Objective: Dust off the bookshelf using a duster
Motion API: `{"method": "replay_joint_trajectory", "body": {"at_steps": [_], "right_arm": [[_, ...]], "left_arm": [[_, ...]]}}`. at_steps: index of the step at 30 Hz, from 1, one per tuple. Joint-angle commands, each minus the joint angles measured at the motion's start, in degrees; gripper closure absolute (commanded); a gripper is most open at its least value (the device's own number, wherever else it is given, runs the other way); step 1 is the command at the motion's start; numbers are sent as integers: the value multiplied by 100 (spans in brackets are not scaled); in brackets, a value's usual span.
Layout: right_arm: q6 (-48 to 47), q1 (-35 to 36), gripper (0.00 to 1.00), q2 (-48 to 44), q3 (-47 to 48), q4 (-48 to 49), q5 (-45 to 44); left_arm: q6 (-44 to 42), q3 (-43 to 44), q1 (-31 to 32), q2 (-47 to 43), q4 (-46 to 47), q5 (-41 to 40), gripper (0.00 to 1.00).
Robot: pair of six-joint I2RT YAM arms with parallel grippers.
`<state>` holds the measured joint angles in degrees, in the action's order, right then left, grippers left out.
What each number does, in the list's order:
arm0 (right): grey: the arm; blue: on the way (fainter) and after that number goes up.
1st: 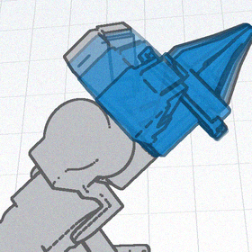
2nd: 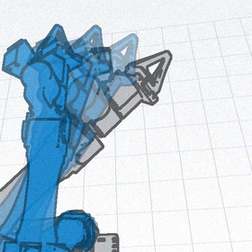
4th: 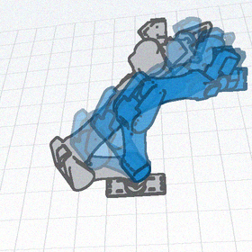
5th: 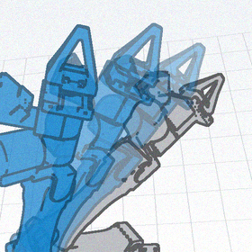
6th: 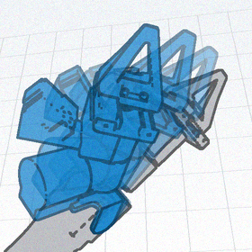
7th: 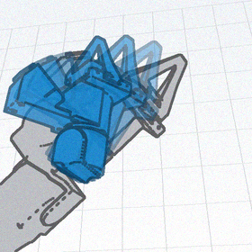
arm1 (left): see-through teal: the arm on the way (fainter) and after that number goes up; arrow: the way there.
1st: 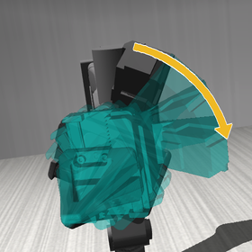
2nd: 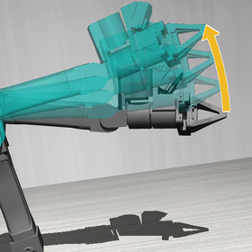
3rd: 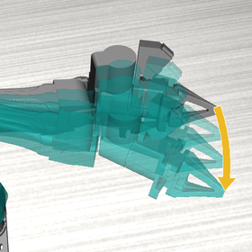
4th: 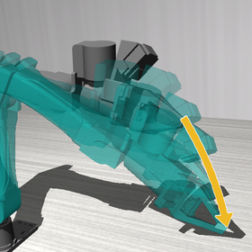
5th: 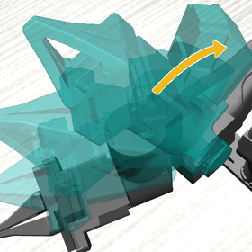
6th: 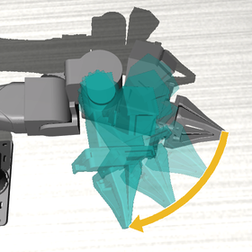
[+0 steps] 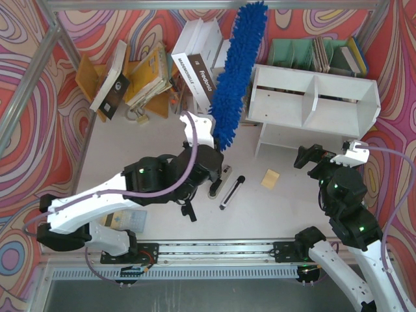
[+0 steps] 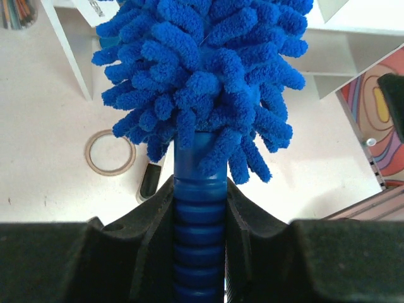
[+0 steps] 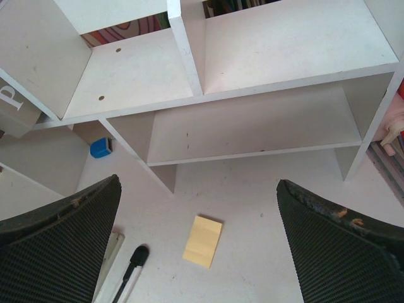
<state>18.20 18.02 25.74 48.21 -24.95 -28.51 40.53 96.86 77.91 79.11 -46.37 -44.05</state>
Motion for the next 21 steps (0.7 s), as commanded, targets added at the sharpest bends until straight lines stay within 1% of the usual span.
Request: {"method": "replay_joint_trajectory", "body": {"at_steps": [1,5,13,18,21], "right_arm": [[-64,-1,1,28,-4,227,-84],[-67,-3,1,28,-2,220,-80],[-55,-5,1,29,6,208,-83],[-54,-1,1,2,-4,207,-101],[-55,-6,1,1,-4,205,-85]], "left_arm": [[-298,4,-48,-388,423,-532,100],[-445,4,-49,-595,474,-702,100],[-645,84,-48,-785,523,-778,100],[-689,-148,-44,-1049,611,-911,100],[-784,-418,-51,-1334,833,-911,100]]}}
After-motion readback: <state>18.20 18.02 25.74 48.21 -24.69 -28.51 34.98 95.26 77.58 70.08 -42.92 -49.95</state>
